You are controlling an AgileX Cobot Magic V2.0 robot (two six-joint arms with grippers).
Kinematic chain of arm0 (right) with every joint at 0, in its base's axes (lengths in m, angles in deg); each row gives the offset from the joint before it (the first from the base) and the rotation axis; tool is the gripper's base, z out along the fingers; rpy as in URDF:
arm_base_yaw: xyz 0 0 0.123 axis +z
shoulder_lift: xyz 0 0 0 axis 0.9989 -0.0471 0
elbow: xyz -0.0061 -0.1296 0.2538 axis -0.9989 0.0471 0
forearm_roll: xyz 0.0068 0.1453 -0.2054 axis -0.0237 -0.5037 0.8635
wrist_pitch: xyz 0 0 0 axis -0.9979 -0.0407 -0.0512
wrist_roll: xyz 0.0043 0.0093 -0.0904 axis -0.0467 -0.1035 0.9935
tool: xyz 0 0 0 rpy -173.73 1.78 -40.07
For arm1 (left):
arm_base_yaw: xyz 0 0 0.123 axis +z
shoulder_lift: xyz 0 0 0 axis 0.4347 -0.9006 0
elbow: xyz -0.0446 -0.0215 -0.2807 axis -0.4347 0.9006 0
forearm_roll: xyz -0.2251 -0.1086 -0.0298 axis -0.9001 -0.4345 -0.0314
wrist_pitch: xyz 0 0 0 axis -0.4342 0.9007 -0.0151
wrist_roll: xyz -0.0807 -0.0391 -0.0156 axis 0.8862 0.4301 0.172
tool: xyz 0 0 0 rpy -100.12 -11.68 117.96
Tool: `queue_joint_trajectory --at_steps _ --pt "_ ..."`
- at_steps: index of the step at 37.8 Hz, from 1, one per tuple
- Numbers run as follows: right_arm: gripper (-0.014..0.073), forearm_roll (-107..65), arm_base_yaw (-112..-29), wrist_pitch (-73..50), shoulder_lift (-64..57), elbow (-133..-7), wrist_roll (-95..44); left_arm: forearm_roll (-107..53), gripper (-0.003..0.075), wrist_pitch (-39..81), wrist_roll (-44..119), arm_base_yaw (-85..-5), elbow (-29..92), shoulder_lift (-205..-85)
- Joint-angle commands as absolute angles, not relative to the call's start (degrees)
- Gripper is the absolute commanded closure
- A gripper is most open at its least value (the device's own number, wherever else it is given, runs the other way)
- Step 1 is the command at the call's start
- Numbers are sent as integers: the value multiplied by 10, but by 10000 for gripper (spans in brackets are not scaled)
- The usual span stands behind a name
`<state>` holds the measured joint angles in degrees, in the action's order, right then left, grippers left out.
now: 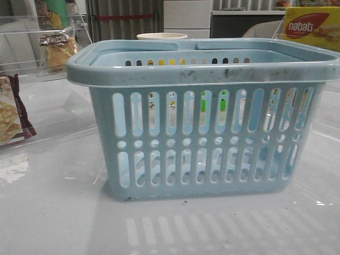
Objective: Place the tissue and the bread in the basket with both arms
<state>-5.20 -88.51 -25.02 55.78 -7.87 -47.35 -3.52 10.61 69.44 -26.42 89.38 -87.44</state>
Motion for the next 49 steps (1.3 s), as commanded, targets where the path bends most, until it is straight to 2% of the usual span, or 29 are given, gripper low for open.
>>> queue_joint_trajectory --at_steps 1,34,41,49 --pt "538 -51 -888 -305 568 -78 -469 -39 629 56 695 -266 894 -865" --pt "538 -51 -888 -312 568 -78 -469 -39 629 56 695 -266 894 -865" --pt "538 -51 -888 -321 568 -80 -469 -39 629 23 695 -266 890 -865" --pt "538 -51 -888 -275 568 -159 -469 -40 629 37 695 -266 814 -865"
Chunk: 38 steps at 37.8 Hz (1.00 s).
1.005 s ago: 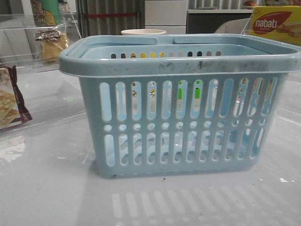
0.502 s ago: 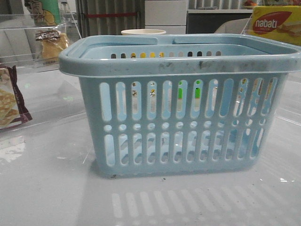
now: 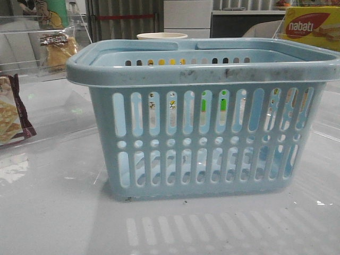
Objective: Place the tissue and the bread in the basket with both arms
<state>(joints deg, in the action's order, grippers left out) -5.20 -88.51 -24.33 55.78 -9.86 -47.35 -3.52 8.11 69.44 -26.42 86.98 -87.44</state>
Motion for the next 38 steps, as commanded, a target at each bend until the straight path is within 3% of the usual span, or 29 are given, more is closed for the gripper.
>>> queue_joint_trajectory --at_steps 1,21,38 --pt "538 -51 -888 -264 568 -173 -469 -40 629 44 695 -266 801 -866" --pt "538 -51 -888 14 374 -534 -469 -40 629 313 695 -266 449 -1044" --pt "538 -51 -888 160 239 -527 -469 -40 629 473 695 -266 428 -1174"
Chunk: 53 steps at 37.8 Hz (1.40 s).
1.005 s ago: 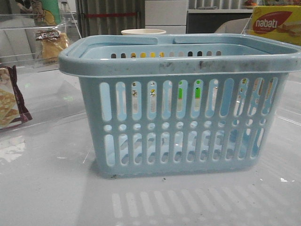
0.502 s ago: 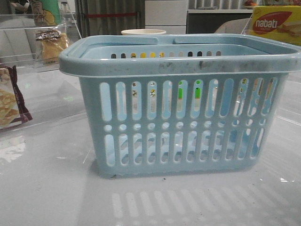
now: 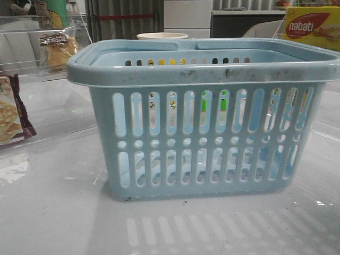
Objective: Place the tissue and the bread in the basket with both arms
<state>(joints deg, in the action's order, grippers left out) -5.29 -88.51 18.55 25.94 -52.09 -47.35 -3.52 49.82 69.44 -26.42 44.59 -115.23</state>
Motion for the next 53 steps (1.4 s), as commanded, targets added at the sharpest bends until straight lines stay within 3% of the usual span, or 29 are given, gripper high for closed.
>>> queue_joint_trajectory --at_steps 1,8,11,18,21,30,42,53 --pt "538 -51 -888 162 233 -522 -469 -40 629 478 695 -266 428 -1180" --pt "532 -51 -888 161 210 -500 -469 -40 624 487 695 -266 437 -1205" --pt "494 -51 -888 157 208 -493 -469 -40 573 479 695 -266 447 -1209" --pt "195 -51 -888 150 208 -482 -469 -46 296 459 695 -266 470 -1209" --pt "108 -51 -888 150 208 -482 -469 -57 234 461 695 -266 473 -1209" --pt "94 -47 -901 126 171 -489 -469 -79 232 461 694 -327 473 -1209" --pt "94 -47 -1000 115 -23 -597 -469 -79 232 460 694 -380 473 -1209" --pt "94 -51 -1012 110 -220 -752 -469 -79 232 460 694 -380 473 -1209"
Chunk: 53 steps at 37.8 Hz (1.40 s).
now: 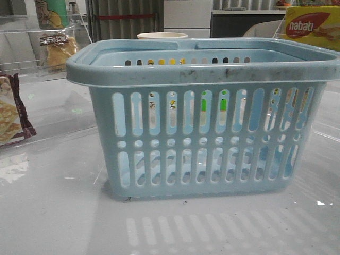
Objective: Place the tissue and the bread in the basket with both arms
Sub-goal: 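Grasp the white tissue pack with the right gripper and lift it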
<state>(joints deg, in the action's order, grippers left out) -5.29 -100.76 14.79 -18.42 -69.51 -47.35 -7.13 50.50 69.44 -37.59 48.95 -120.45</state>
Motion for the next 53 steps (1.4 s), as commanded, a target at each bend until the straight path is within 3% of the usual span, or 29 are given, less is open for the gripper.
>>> queue_joint_trajectory --at_steps 1,18,26,35,53 --pt "94 -51 -1012 111 -234 -764 -469 -79 232 460 694 -380 473 -1209" --pt "94 -51 -1012 84 -449 -948 -469 -79 232 460 694 -380 473 -1209" --pt "103 -51 -1011 37 -488 -967 -469 -79 232 460 694 -380 473 -1209" --pt "403 -67 -1010 38 -485 -968 -469 -79 232 460 694 -380 473 -1209" --pt "412 -111 -956 71 -318 -968 -469 -79 232 460 694 -380 473 -1209"
